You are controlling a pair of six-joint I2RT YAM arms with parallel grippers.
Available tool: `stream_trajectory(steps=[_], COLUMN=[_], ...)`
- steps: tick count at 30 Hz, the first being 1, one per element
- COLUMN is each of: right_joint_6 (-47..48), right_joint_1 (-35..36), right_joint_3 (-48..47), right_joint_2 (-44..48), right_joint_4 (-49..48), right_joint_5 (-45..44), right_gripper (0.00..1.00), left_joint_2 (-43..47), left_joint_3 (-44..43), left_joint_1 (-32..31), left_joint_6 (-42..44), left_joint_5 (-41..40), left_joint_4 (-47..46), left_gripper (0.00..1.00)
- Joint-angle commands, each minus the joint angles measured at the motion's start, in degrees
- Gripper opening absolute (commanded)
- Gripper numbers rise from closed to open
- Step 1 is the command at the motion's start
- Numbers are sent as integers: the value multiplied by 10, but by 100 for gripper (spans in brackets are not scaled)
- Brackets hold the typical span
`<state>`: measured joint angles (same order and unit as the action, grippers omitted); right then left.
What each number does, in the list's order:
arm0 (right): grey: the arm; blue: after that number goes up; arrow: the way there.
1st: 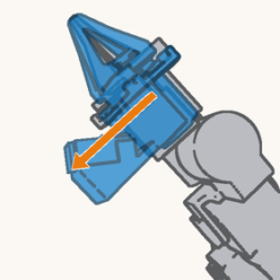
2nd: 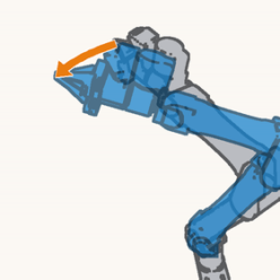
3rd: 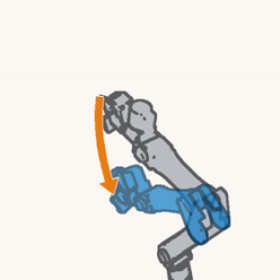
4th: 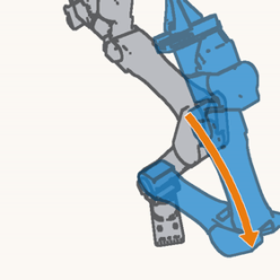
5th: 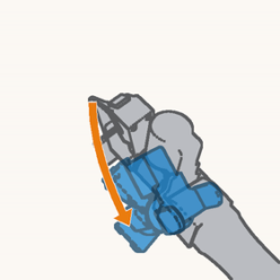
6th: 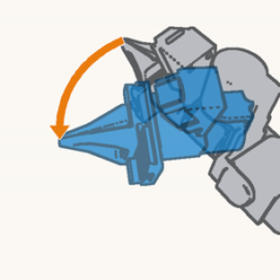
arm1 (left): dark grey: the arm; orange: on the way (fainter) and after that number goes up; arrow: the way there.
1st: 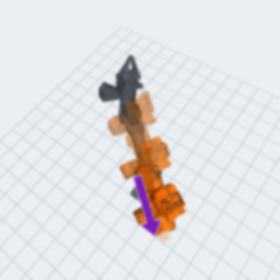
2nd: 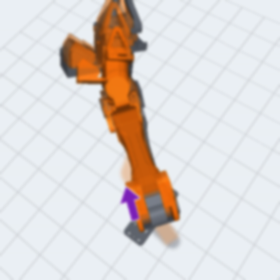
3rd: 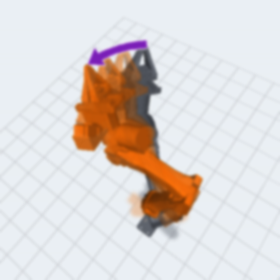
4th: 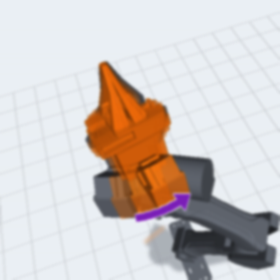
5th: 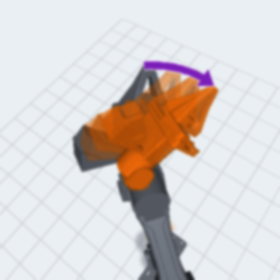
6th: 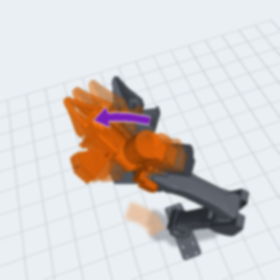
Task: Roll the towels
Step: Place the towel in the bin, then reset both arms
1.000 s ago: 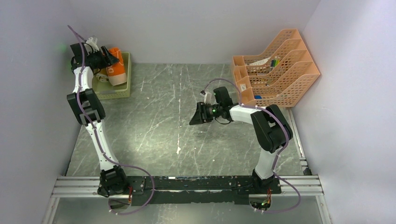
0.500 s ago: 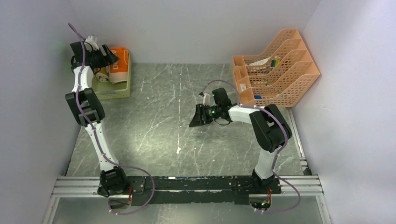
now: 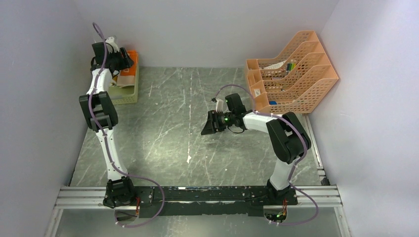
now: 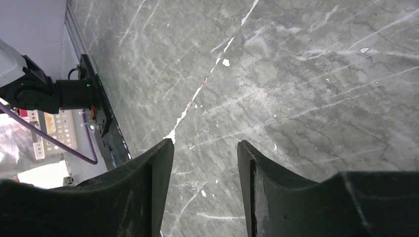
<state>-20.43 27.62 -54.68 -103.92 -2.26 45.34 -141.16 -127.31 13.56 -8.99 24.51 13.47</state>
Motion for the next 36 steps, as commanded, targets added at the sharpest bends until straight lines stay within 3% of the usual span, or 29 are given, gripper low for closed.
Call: stream_trajectory(steps=[1, 5, 10, 15, 20, 21, 22, 23, 24, 30, 36], right_joint_6=[10, 9, 18, 60, 91, 89, 85, 80, 72, 7, -22], right_joint_1=[3, 3, 3, 3, 3, 3, 1, -1, -3, -9, -9], right_joint_3=[10, 11, 2, -51, -126, -132, -135, -137, -134, -112, -70], right_joint_2=[23, 21, 29, 52, 66, 74, 82, 91, 101, 168, 250], right_joint_4=[5, 2, 7, 41, 63, 56, 45, 30, 14, -31, 3], right_joint_5=[-10, -6, -7, -34, -74, -83, -88, -95, -102, -269, -457], right_gripper=[51, 51, 51, 53, 58, 62, 72, 90, 99, 100, 100], left_joint_2=[-7, -1, 29, 126, 240, 266, 296, 326, 360, 560, 720], left_joint_3=[29, 32, 30, 54, 104, 131, 160, 192, 229, 462, 623], left_joint_1=[-3, -1, 0, 11, 16, 17, 17, 16, 17, 1, -60], left_joint_6=[2, 8, 14, 11, 12, 10, 4, -6, -14, -60, 8], left_joint_5=[-64, -82, -95, -123, -128, -127, -127, -123, -114, -61, -10], left_joint_4=[-19, -13, -6, -32, -49, -50, -54, -63, -72, -117, -74], left_gripper=[65, 66, 86, 99, 100, 100, 100, 99, 100, 99, 99])
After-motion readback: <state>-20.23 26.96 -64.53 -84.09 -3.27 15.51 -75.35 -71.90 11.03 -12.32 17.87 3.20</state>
